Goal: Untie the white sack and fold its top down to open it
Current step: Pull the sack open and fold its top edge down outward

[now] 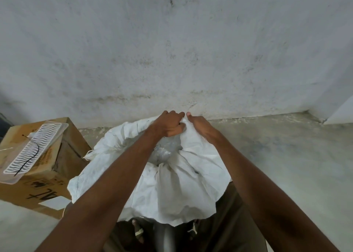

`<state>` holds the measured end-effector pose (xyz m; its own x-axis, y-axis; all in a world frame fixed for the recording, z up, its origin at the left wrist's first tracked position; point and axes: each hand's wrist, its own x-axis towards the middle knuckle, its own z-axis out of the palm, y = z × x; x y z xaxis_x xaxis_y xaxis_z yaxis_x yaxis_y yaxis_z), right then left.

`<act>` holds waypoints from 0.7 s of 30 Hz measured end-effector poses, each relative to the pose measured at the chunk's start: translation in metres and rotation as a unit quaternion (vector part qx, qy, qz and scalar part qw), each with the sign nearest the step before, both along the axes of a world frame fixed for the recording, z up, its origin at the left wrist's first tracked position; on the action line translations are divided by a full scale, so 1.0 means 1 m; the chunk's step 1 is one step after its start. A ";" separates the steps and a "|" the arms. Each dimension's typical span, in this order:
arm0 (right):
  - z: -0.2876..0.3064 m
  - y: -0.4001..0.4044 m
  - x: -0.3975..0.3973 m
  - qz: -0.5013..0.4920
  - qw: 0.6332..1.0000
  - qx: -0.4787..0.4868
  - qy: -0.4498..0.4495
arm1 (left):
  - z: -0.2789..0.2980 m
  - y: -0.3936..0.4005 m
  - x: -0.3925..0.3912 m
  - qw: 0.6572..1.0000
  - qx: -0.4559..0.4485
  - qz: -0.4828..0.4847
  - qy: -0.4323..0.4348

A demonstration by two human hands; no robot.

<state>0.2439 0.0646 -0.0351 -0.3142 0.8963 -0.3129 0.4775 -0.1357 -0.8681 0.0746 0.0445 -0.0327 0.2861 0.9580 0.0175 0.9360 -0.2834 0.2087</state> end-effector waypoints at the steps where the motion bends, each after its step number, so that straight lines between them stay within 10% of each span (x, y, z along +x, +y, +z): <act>1: -0.004 -0.001 0.003 -0.009 0.997 0.061 -0.050 | 0.000 0.003 0.000 1.000 0.001 0.020 0.005; 7: -0.009 -0.034 0.017 0.021 0.935 0.157 -0.317 | 0.002 0.020 0.005 0.995 -0.008 0.099 0.000; 13: 0.014 -0.029 0.020 -0.057 0.988 0.014 -0.143 | 0.018 0.016 -0.001 0.985 -0.147 0.044 -0.084; 17: 0.039 -0.020 0.021 -0.028 0.994 -0.073 -0.082 | 0.012 0.006 0.001 0.994 0.030 -0.108 -0.017; 21: 0.036 -0.010 0.032 0.012 0.988 -0.151 0.005 | 0.008 -0.004 0.029 0.990 0.007 -0.119 -0.073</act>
